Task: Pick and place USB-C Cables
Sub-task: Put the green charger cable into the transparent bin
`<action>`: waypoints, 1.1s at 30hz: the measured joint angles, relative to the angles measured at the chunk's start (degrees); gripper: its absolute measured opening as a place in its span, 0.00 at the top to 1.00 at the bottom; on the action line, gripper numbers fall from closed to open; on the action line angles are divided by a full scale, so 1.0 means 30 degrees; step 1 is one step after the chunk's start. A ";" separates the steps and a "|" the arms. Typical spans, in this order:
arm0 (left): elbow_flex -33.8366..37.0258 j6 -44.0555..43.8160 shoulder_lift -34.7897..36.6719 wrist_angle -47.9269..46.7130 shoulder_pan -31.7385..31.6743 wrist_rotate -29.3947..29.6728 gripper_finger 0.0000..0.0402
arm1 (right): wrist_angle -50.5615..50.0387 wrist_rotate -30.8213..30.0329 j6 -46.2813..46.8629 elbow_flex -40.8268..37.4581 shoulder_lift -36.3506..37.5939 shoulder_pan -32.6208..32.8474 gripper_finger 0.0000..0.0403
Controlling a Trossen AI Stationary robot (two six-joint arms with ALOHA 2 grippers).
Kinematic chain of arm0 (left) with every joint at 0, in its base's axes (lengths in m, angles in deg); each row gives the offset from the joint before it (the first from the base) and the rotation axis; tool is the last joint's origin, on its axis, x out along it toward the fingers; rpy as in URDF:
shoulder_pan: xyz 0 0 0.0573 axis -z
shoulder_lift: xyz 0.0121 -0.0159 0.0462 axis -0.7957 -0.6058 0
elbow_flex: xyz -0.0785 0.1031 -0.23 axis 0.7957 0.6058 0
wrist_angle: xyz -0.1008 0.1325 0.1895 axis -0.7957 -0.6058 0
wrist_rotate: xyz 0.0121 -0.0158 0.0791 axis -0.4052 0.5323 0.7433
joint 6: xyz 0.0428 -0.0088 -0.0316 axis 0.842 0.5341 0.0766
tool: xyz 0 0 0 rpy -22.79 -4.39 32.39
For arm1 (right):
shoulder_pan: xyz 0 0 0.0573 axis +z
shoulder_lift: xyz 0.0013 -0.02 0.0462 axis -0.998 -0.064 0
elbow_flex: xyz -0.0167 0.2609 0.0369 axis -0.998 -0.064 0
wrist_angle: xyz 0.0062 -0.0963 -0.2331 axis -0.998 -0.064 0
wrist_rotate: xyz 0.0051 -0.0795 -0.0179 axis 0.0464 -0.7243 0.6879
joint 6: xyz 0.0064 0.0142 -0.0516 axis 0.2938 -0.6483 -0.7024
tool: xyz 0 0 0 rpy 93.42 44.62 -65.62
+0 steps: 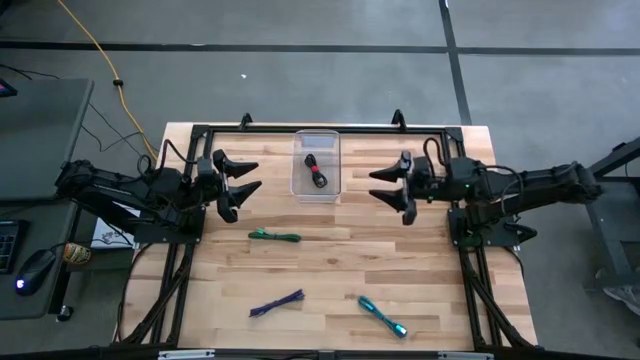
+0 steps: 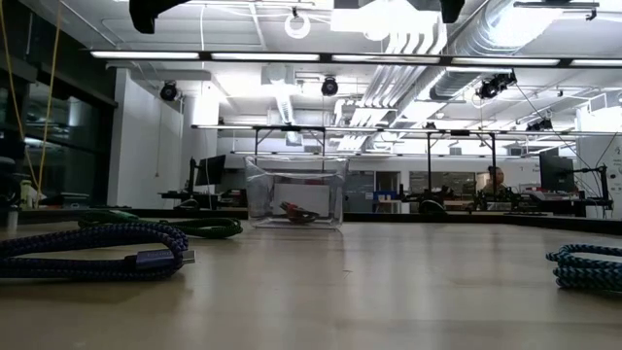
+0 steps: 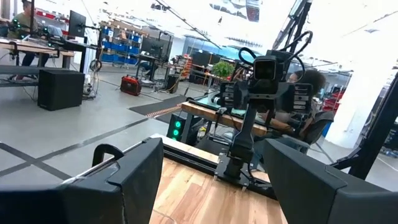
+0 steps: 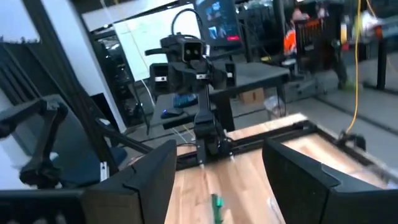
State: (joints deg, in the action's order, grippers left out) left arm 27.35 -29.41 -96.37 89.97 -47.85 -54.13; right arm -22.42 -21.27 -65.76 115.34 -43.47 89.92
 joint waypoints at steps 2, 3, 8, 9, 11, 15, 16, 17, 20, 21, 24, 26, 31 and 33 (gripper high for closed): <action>0.0000 -0.0045 0.0000 0.0007 0.0000 0.0000 0.36 | 0.0028 0.0084 -0.0521 0.0004 0.0013 0.0098 0.43; 0.0000 -0.0076 0.0003 0.0007 0.0000 0.0000 0.36 | 0.0011 0.0092 -0.0714 0.0004 0.0007 0.0113 0.43; 0.0000 -0.0488 0.0000 0.0007 0.0002 -0.0217 0.36 | -0.0147 0.0245 -0.0836 0.0004 0.0001 0.0113 0.43; 0.0000 -0.0488 0.0004 0.0007 0.0015 -0.0306 0.36 | -0.0147 0.0245 -0.0836 0.0004 -0.0002 0.0113 0.43; 0.0000 -0.0509 0.0007 0.0007 0.0015 -0.0686 0.36 | -0.0147 0.0245 -0.0866 0.0004 -0.0002 0.0113 0.43; 0.0000 -0.0546 0.0004 0.0007 0.0015 -0.1497 0.36 | -0.0147 0.0245 -0.0861 0.0004 -0.0002 0.0113 0.43; 0.0000 -0.0546 0.0000 0.0007 0.0015 -0.1716 0.36 | -0.0147 0.0245 -0.0866 0.0003 -0.0002 0.0113 0.43; 0.0000 -0.0546 0.0004 0.0007 0.0015 -0.1887 0.36 | -0.0147 0.0245 -0.0865 0.0004 -0.0002 0.0113 0.43; 0.0000 -0.0615 0.0006 0.0007 0.0022 -0.2360 0.36 | -0.0147 0.0238 -0.0778 0.0004 -0.0002 0.0113 0.43; 0.0000 -0.0706 0.0000 0.0007 0.0022 -0.2494 0.36 | -0.0146 0.0238 -0.0764 0.0004 -0.0002 0.0113 0.43; 0.0000 -0.0906 0.0005 0.0002 0.0022 -0.2789 0.36 | -0.0147 0.0238 -0.0775 0.0004 -0.0009 0.0113 0.43; 0.0000 -0.0918 0.0000 0.0003 0.0022 -0.2987 0.36 | -0.0147 0.0238 -0.0771 0.0004 -0.0009 0.0113 0.43; 0.0000 -0.0984 0.0007 0.0001 0.0022 -0.3220 0.36 | -0.0145 0.0238 -0.0772 0.0004 -0.0009 0.0113 0.43; 0.0000 -0.0984 0.0007 0.0007 0.0022 -0.3220 0.36 | -0.0140 0.0238 -0.0749 0.0004 -0.0009 0.0113 0.43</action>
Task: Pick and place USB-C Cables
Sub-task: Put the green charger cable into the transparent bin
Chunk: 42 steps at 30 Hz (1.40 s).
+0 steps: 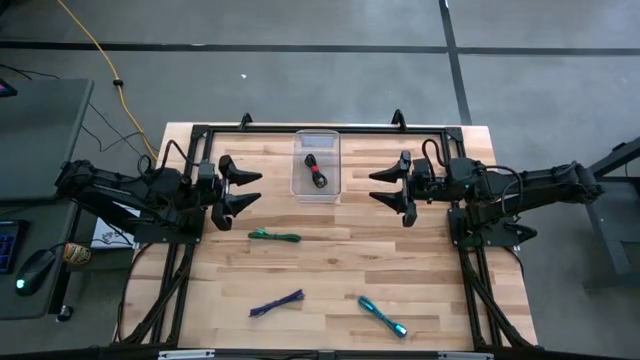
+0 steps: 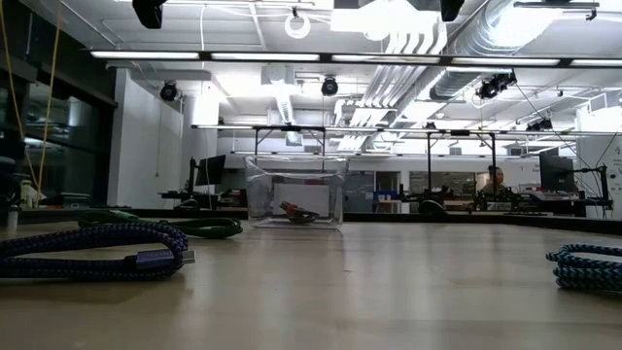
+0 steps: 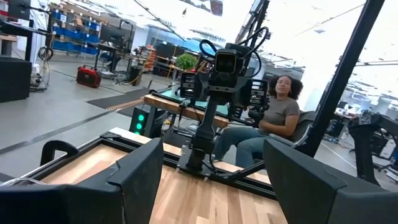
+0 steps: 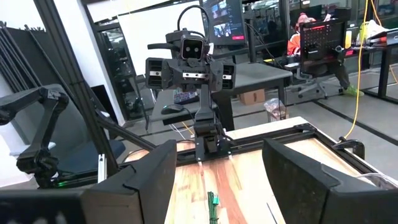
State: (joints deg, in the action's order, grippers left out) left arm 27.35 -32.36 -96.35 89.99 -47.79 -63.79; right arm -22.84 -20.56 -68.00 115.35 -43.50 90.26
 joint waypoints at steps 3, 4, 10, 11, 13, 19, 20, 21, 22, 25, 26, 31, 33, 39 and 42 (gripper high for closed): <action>0.0000 0.0000 -0.0007 -0.0002 0.0000 0.0000 0.36 | 0.0000 0.0000 0.0380 0.0000 0.0000 0.0000 0.43; 0.0000 0.0000 -0.0001 -0.0001 0.0000 0.0000 0.36 | 0.0000 -0.0005 0.0435 0.0000 0.0000 0.0000 0.43; 0.0000 0.0000 -0.0669 -0.0006 0.0000 0.0000 0.36 | 0.0000 0.0000 0.0459 0.0007 0.0000 0.0000 0.43; 0.0000 0.0000 -0.0934 -0.0014 0.0000 -0.0007 0.36 | 0.0000 0.0000 0.0459 0.0007 0.0000 0.0000 0.43; 0.0000 0.0000 -0.1537 -0.0018 -0.0006 -0.0279 0.36 | 0.0000 0.0000 0.0459 0.0007 0.0000 0.0000 0.43; -0.1862 0.0007 -0.3789 -0.4462 0.0000 -0.1628 0.36 | 0.0000 0.0095 0.0459 0.0007 0.0000 0.0000 0.43; -0.2230 0.0007 -0.4206 -0.5735 0.0000 -0.1625 0.36 | 0.0000 0.0098 0.0459 0.0007 0.0000 0.0000 0.43; -0.2580 0.0007 -0.4672 -0.6878 -0.0007 -0.1607 0.36 | 0.0000 0.0105 0.0459 0.0007 0.0000 0.0000 0.43; -0.2881 0.0002 -0.5133 -0.7733 -0.0007 -0.1553 0.36 | 0.0000 0.0111 0.0459 0.0007 0.0000 0.0000 0.43; -0.3301 -0.0019 -0.6340 -1.0053 -0.0129 -0.1486 0.36 | -0.0005 0.0144 0.0448 0.0007 0.0000 0.0000 0.43; -0.3339 -0.0156 -0.6774 -1.0550 -0.0182 -0.1535 0.36 | -0.0007 0.0146 0.0385 0.0007 0.0000 0.0000 0.43; -0.3344 -0.0704 -0.8623 -1.3068 -0.0558 -0.2090 0.36 | -0.0179 0.0139 0.0328 0.0015 0.0000 0.0000 0.43; -0.3344 -0.0710 -0.9380 -1.3513 -0.0704 -0.2273 0.36 | -0.0345 0.0138 0.0327 0.0015 0.0000 0.0000 0.43; -0.3355 -0.0685 -1.1443 -1.3465 -0.1159 -0.3510 0.36 | -0.0830 0.0138 0.0327 0.0015 -0.0034 0.0000 0.43; -0.3366 -0.0605 -1.2508 -1.3470 -0.1260 -0.4021 0.36 | -0.0898 0.0133 0.0327 0.0015 -0.0062 0.0000 0.43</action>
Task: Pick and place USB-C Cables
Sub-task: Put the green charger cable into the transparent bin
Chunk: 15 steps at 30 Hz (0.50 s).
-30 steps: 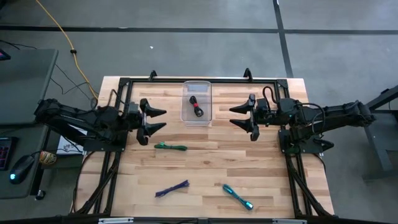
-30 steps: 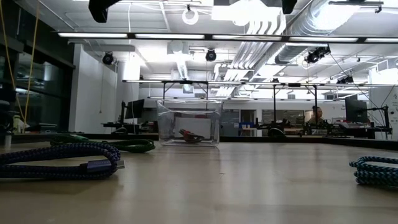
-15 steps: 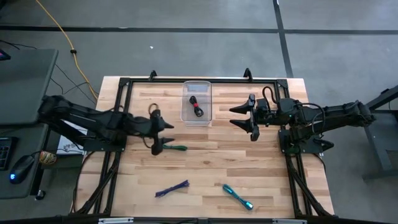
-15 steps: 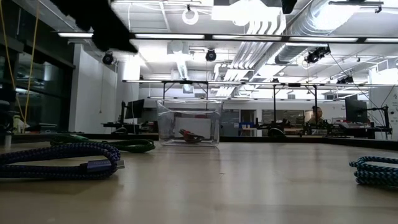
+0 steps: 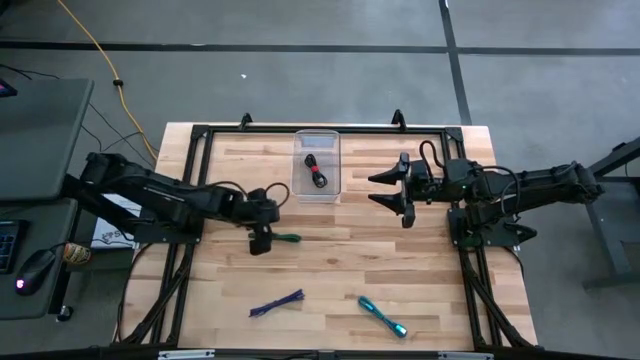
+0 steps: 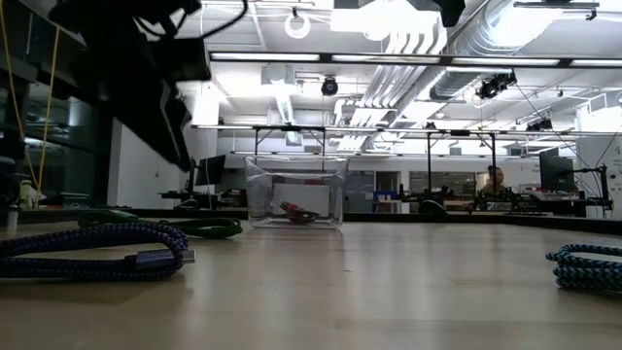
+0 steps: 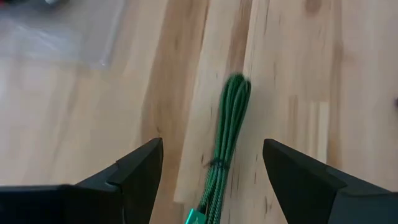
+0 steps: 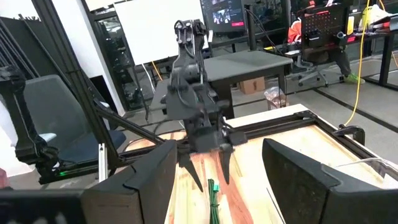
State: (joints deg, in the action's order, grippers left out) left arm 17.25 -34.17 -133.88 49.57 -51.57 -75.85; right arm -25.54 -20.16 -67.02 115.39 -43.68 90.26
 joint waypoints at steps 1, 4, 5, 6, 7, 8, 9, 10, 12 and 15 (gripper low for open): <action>-0.0002 0.0142 -0.0320 0.0039 -0.0008 -0.0022 0.36 | 0.0016 0.0001 0.0000 0.0002 -0.0013 0.0000 0.43; 0.0000 0.0680 -0.1374 0.0145 -0.0008 -0.0024 0.36 | 0.0002 0.0005 -0.0007 0.0015 -0.0047 0.0000 0.43; 0.0000 0.0820 -0.1704 0.0226 -0.0008 -0.0028 0.36 | 0.0009 -0.0002 -0.0007 0.0015 -0.0047 0.0000 0.43; 0.0000 0.0925 -0.2048 0.0316 -0.0008 -0.0128 0.36 | 0.0009 -0.0002 -0.0006 0.0015 -0.0047 0.0000 0.43; 0.0000 0.0972 -0.2374 0.0316 -0.0008 -0.0395 0.36 | -0.0001 -0.0002 -0.0005 0.0015 -0.0047 0.0000 0.43; 0.0000 0.0977 -0.2669 0.0326 -0.0008 -0.0717 0.36 | 0.0002 -0.0002 -0.0007 0.0015 -0.0047 0.0000 0.43; 0.0000 0.0968 -0.2964 0.0461 -0.0006 -0.1012 0.36 | 0.0009 -0.0002 -0.0007 0.0015 -0.0047 -0.0004 0.43; 0.0000 0.0962 -0.3268 0.0661 0.0000 -0.1284 0.36 | 0.0002 -0.0002 -0.0007 0.0015 -0.0047 0.0000 0.43; 0.0000 0.0980 -0.3834 0.0853 0.0000 -0.1680 0.36 | 0.0002 -0.0002 -0.0007 0.0015 -0.0047 0.0000 0.43; 0.0000 0.1241 -0.4764 0.1418 0.0000 -0.1493 0.36 | -0.0027 -0.0009 -0.0007 0.0015 -0.0047 0.0000 0.43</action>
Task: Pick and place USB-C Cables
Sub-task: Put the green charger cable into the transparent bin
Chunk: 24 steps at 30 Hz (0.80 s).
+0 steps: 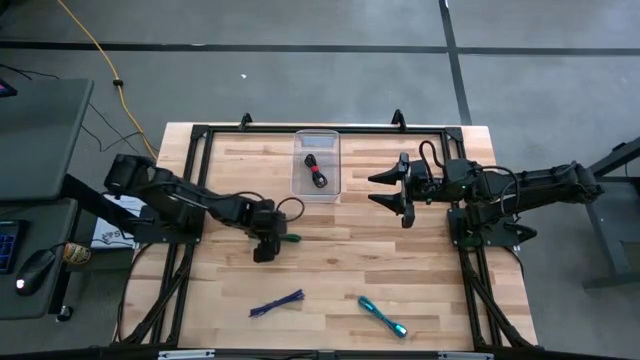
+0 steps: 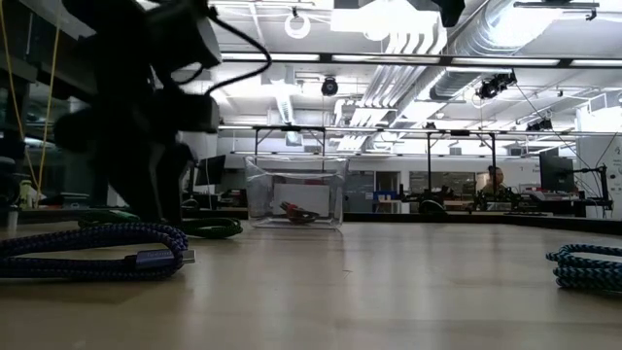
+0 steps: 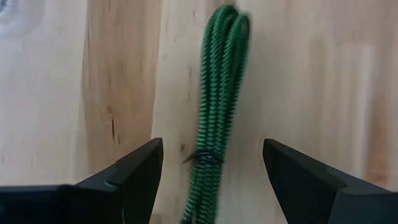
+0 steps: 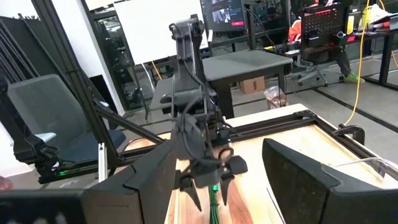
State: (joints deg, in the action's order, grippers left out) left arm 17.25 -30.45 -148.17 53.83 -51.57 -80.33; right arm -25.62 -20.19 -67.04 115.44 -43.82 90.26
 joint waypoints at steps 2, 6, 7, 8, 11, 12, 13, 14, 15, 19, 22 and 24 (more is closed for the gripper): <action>-0.0012 0.0033 -0.0660 0.0196 0.0000 0.0263 0.36 | -0.0005 0.0000 0.0000 0.0000 0.0000 0.0000 0.43; -0.0149 0.0034 -0.1472 0.0199 0.0015 0.0392 0.36 | -0.0015 0.0000 -0.0004 0.0000 0.0004 0.0000 0.43; -0.0146 0.0027 -0.1525 0.0199 0.0015 0.0392 0.36 | -0.0013 0.0000 0.0000 0.0000 0.0007 -0.0005 0.43; -0.0153 0.0027 -0.1554 0.0192 0.0015 0.0392 0.36 | -0.0005 0.0000 -0.0002 0.0000 0.0007 -0.0004 0.43; -0.0098 0.0034 -0.1429 0.0236 0.0015 0.0392 0.36 | -0.0014 0.0000 -0.0004 0.0000 0.0007 -0.0004 0.43; -0.0048 0.0034 -0.1300 0.0268 0.0011 0.0388 0.36 | -0.0015 0.0000 -0.0007 0.0000 0.0007 0.0000 0.43; -0.0036 0.0039 -0.1239 0.0287 0.0007 0.0397 0.36 | -0.0015 0.0000 -0.0007 0.0000 0.0007 0.0000 0.43; -0.0029 0.0034 -0.1189 0.0281 0.0007 0.0484 0.37 | -0.0015 0.0000 0.0000 0.0000 0.0007 -0.0007 0.43; -0.0015 0.0042 -0.1146 0.0302 0.0007 0.0539 0.38 | -0.0015 0.0000 -0.0007 0.0000 0.0007 0.0000 0.43; -0.0022 0.0023 -0.1146 0.0301 0.0007 0.0671 0.45 | -0.0015 -0.0003 -0.0007 0.0000 0.0007 -0.0002 0.43; -0.0015 -0.0023 -0.1153 0.0294 0.0002 0.0879 0.55 | -0.0015 0.0000 -0.0007 0.0000 0.0007 0.0000 0.43; -0.0007 -0.0244 -0.1160 0.0262 0.0015 0.0951 0.63 | -0.0015 0.0000 -0.0007 0.0000 0.0007 0.0000 0.43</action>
State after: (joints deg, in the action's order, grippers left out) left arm 17.23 -31.18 -151.65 54.62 -51.53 -77.48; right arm -25.66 -20.19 -67.06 115.44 -43.80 90.26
